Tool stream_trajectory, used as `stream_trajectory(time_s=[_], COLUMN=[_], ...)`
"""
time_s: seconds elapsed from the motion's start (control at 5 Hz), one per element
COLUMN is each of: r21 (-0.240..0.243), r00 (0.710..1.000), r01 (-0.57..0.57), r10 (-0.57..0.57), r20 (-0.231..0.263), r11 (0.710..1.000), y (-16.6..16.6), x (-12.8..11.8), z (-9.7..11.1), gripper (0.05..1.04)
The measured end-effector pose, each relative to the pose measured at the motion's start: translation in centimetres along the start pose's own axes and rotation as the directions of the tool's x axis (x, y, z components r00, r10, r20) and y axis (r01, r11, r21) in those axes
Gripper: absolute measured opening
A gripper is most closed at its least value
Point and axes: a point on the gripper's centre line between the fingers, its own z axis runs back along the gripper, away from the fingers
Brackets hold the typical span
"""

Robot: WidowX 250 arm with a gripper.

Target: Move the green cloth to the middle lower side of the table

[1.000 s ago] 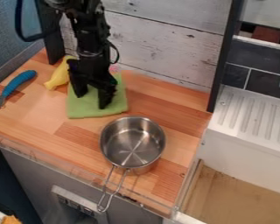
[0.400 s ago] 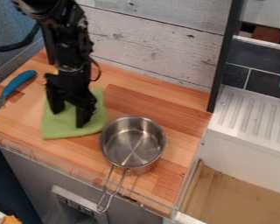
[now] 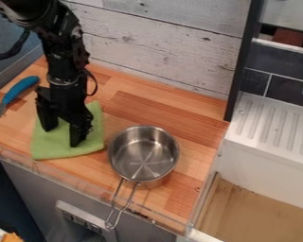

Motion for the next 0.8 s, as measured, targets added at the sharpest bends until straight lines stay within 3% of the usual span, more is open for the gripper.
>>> stream_trajectory(time_s=[0.4, 0.8], r21=[-0.031, -0.035], r00=[1.0, 0.992], r01=[-0.006, -0.073], r10=[0.007, 0.077], r20=[0.02, 0.101], r11=[0.999, 0.997], y=[-0.2, 0.7], x=[-0.3, 1.1], z=[0.8, 4.3], gripper=[0.999, 0.999])
